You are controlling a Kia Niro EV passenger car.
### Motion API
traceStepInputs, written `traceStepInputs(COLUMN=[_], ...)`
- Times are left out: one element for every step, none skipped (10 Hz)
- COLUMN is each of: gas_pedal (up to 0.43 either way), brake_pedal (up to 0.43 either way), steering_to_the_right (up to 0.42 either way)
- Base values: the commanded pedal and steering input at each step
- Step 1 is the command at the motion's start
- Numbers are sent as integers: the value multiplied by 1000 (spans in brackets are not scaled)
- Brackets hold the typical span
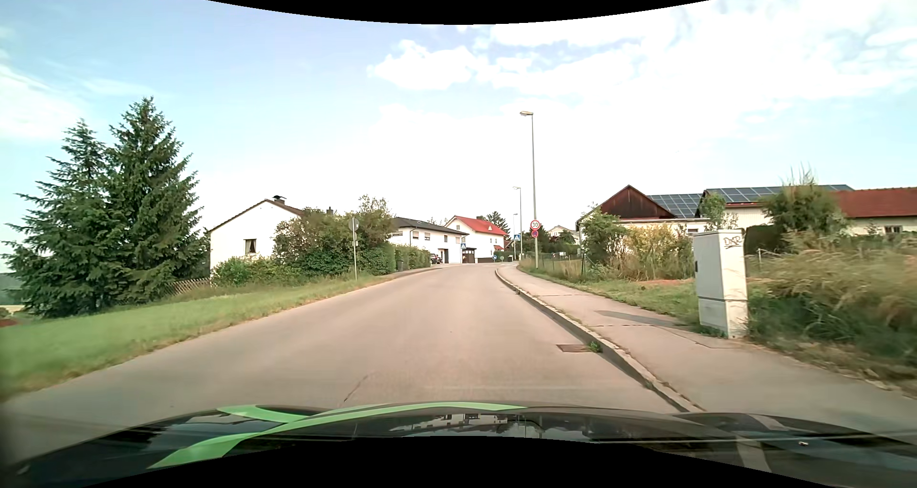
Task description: Follow the waypoints while adhering to traffic rules and regulations
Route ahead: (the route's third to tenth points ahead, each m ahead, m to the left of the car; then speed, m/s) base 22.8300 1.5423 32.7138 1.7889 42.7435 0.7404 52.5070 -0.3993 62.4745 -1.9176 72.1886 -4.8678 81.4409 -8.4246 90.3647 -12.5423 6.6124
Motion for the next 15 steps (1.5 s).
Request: traceStepInputs(gas_pedal=[398,398,398,398,390,378,378,378,358,331,331,319,319,299,287], brake_pedal=[0,0,0,0,0,0,0,0,0,0,0,0,0,0,0], steering_to_the_right=[-12,-12,-11,-11,-11,-11,-12,-12,-13,-12,-13,-12,-13,-12,-12])
